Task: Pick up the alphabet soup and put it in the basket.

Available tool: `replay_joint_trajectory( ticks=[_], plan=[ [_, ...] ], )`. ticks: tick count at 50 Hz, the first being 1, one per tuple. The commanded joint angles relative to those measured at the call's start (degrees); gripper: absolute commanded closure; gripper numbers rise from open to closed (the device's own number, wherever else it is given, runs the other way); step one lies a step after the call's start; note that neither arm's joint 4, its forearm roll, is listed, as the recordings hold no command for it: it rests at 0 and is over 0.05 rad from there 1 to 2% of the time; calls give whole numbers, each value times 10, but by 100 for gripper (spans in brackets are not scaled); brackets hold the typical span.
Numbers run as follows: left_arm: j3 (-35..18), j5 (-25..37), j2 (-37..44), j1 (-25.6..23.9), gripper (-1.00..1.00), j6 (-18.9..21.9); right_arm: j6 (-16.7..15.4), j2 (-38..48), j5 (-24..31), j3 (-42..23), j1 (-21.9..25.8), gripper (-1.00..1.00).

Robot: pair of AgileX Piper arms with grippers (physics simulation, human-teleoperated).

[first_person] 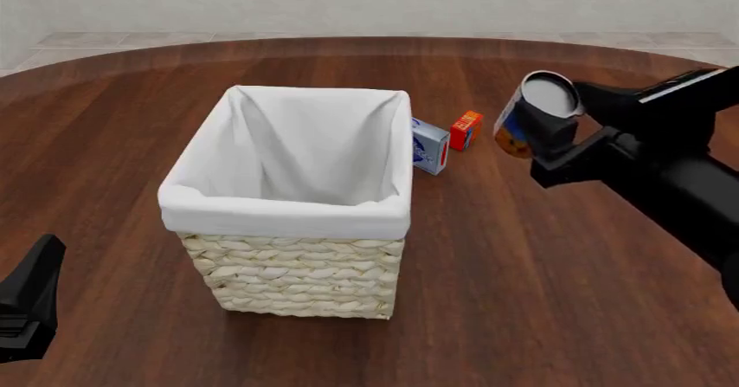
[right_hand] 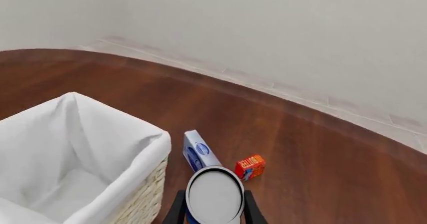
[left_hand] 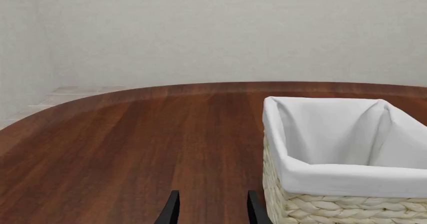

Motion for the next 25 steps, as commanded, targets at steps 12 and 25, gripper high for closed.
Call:
replay_joint_trajectory(
  ticks=[12, 25],
  plan=[
    [0, 0, 0, 0, -100, 0, -1, 1, 26, -49, 51, 100],
    [0, 0, 0, 0, -100, 0, -15, 5, 48, -82, 75, 100]
  ],
)
